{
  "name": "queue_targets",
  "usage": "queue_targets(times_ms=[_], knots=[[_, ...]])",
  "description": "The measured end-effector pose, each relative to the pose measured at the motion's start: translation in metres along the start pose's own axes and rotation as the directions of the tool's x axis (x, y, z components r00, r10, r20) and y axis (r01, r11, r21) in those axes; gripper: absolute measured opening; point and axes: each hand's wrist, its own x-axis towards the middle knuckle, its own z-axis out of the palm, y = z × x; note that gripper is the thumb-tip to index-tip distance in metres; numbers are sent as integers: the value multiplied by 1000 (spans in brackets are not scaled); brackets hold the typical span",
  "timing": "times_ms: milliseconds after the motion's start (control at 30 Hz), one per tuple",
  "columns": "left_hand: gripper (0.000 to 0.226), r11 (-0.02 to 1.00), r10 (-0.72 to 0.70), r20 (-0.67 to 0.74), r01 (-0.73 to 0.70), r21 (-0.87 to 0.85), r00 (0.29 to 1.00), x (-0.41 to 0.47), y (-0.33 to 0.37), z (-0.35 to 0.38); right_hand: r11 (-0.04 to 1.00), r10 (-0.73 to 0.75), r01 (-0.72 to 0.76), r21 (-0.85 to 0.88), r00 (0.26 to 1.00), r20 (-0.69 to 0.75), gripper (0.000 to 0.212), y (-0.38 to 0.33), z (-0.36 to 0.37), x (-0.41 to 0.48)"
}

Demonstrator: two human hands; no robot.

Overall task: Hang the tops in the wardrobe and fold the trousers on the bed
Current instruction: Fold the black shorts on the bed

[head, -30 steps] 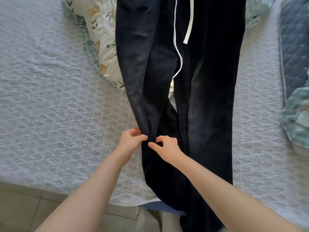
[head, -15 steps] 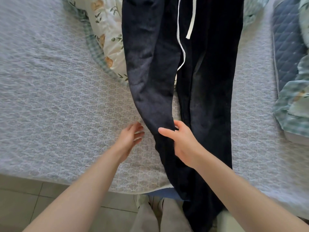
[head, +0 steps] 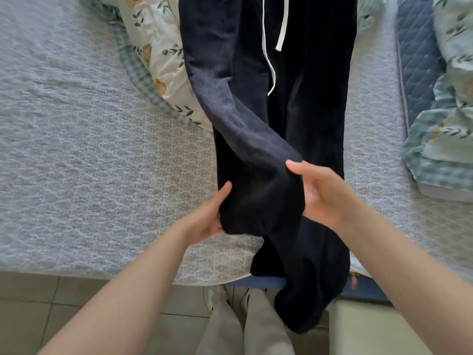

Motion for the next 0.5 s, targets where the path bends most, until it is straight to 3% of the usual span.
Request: queue_targets(times_ms=[67, 167, 267, 367, 433, 500], knots=[[63, 990, -66, 52, 59, 127, 996, -14, -13, -8, 998, -57, 59, 18, 997, -59, 47, -2, -2, 6], [44, 938, -30, 32, 17, 345, 999, -39, -23, -18, 985, -143, 153, 78, 982, -122, 44, 0, -4, 14], [29, 878, 43, -51, -13, 478, 998, -63, -22, -25, 980, -197, 192, -59, 976, -97, 44, 8, -7, 16], [23, 885, 110, -96, -54, 462, 989, -82, -19, -23, 940, -70, 28, -341, 992, -110, 59, 33, -7, 17], [25, 915, 125, -107, -73, 396, 986, -93, -19, -20, 905, 59, -114, -410, 988, -145, 67, 56, -2, 15], [28, 944, 119, -127, -72, 322, 985, -106, -21, -20, 889, 156, -204, -410, 977, -147, 62, 78, 3, 11]])
